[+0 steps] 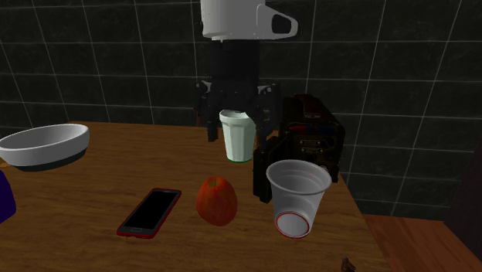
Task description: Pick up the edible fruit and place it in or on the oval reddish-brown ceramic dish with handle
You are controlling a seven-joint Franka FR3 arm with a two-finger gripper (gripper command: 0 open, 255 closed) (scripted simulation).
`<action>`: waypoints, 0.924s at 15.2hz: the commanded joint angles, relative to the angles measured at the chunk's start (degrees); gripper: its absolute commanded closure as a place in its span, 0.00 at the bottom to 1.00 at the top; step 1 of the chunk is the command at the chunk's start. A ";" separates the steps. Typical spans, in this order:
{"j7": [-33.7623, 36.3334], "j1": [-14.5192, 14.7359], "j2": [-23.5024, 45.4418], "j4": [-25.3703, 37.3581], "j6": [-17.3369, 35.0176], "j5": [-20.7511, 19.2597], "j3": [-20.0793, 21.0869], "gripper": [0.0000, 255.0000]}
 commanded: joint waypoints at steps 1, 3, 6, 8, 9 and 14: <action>1.44 0.56 3.01 -0.72 3.24 1.01 1.04 0.00; 2.88 1.14 6.41 -0.98 6.36 1.97 2.14 0.00; 4.04 1.63 9.70 -1.50 9.75 2.69 3.06 0.00; 4.06 1.64 10.45 -2.51 11.50 2.72 3.18 0.00; 4.07 1.65 10.85 -3.00 12.39 2.73 3.24 0.00; 4.13 1.66 12.42 -4.64 15.60 2.76 3.45 0.00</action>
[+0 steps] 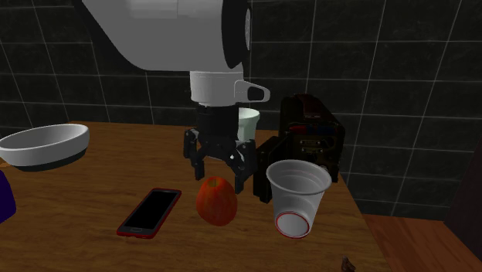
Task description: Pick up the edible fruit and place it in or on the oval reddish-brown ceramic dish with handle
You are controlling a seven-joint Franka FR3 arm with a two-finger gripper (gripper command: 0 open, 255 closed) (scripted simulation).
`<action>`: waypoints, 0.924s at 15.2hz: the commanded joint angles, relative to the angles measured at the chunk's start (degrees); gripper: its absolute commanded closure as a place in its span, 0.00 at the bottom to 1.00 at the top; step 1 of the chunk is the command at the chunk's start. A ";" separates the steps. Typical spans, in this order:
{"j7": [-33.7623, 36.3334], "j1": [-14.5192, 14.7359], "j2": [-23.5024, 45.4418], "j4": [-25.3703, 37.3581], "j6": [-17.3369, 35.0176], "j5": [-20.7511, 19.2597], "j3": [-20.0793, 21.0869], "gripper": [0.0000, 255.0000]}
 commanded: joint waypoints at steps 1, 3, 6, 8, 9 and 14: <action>-0.01 -0.01 0.24 -0.17 0.44 -0.01 0.02 0.00; -0.01 -0.01 0.24 -0.17 0.44 -0.01 0.02 0.00; -0.01 -0.01 0.24 -0.17 0.43 -0.01 0.02 0.00; -0.01 -0.01 0.24 -0.17 0.43 -0.01 0.02 1.00; -0.01 -0.01 0.25 -0.15 0.43 -0.01 0.01 1.00; -0.06 -0.03 0.24 -0.22 0.48 -0.02 -0.02 1.00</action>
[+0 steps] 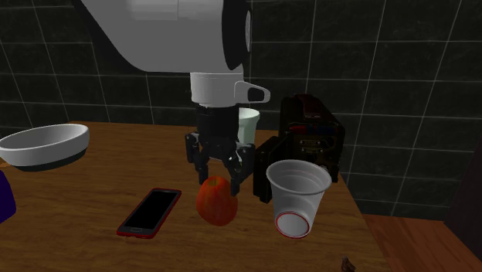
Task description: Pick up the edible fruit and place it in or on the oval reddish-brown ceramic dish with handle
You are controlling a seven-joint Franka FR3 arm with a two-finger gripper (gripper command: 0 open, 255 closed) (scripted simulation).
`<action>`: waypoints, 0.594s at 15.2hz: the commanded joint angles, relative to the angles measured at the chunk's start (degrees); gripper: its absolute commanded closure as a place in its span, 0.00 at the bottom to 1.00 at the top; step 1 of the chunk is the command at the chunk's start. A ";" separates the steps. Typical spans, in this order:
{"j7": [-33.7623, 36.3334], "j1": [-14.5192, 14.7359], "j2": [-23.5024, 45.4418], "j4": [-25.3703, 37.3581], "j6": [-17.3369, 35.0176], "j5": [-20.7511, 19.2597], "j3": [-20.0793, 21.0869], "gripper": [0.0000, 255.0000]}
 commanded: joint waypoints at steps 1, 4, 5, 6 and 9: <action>-0.01 -0.01 0.09 -0.09 0.01 -0.01 0.00 1.00; 0.01 0.04 -0.99 0.73 -1.89 0.02 -0.08 1.00; 0.00 0.04 -1.45 1.17 -2.78 0.02 -0.14 1.00; -0.01 0.04 -1.91 1.61 -3.68 0.02 -0.19 1.00; -0.02 0.05 -3.18 2.99 -6.34 0.00 -0.35 1.00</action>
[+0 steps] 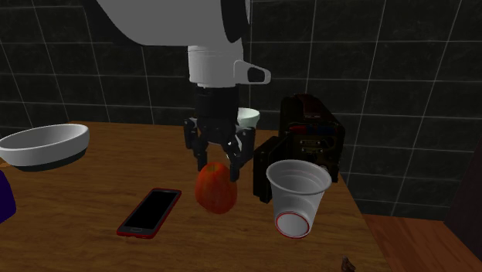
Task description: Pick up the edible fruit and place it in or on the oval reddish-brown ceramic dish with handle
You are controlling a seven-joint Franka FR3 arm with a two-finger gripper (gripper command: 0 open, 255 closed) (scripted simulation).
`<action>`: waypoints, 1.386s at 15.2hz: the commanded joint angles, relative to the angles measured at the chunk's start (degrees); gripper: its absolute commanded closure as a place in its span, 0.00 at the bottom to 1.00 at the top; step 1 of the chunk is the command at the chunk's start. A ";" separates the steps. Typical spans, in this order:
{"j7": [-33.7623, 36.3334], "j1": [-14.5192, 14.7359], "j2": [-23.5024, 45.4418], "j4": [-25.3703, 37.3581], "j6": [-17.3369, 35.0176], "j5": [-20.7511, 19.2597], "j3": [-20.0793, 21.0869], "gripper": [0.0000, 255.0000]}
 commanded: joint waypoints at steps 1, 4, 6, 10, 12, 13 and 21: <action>-0.02 -0.02 -0.69 0.95 -1.67 -0.04 -0.11 1.00; -0.02 -0.03 -1.76 2.48 -4.27 -0.08 -0.27 1.00; -0.02 -0.04 -2.39 3.55 -5.98 -0.11 -0.38 1.00; 0.01 -0.06 -3.47 5.84 -9.33 -0.20 -0.58 1.00; 0.02 -0.08 -3.91 7.05 -10.98 -0.24 -0.67 1.00; 0.03 -0.09 -4.11 7.67 -11.80 -0.27 -0.72 1.00; -4.70 -1.93 -10.60 5.72 -16.54 -2.09 -4.71 1.00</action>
